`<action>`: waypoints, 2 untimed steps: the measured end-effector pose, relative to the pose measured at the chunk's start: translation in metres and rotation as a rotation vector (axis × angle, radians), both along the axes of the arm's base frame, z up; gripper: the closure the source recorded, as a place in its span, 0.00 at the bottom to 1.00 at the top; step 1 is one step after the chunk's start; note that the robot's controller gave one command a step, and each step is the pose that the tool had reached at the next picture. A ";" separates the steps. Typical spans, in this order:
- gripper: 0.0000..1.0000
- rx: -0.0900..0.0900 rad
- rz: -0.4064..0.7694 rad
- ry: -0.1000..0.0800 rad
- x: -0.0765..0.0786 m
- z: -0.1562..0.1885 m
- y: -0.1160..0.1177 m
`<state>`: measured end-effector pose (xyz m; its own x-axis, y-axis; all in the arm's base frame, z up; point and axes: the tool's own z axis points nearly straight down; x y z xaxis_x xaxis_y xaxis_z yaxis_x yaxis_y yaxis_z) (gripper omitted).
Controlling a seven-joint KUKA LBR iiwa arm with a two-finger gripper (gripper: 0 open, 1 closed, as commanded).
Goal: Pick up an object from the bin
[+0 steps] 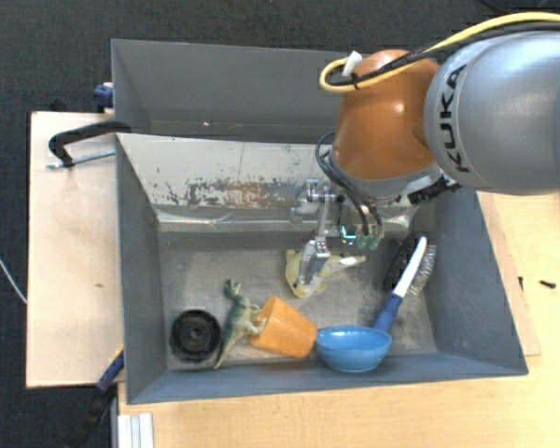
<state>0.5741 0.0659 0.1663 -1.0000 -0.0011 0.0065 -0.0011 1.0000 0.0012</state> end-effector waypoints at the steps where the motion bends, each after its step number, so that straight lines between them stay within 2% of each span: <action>1: 0.00 0.000 -0.016 -0.012 0.005 -0.097 -0.062; 2: 0.00 0.001 -0.015 -0.013 0.007 -0.094 -0.061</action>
Offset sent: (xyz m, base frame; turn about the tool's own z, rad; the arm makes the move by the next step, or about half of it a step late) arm 0.0026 -0.0608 -0.0963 0.0117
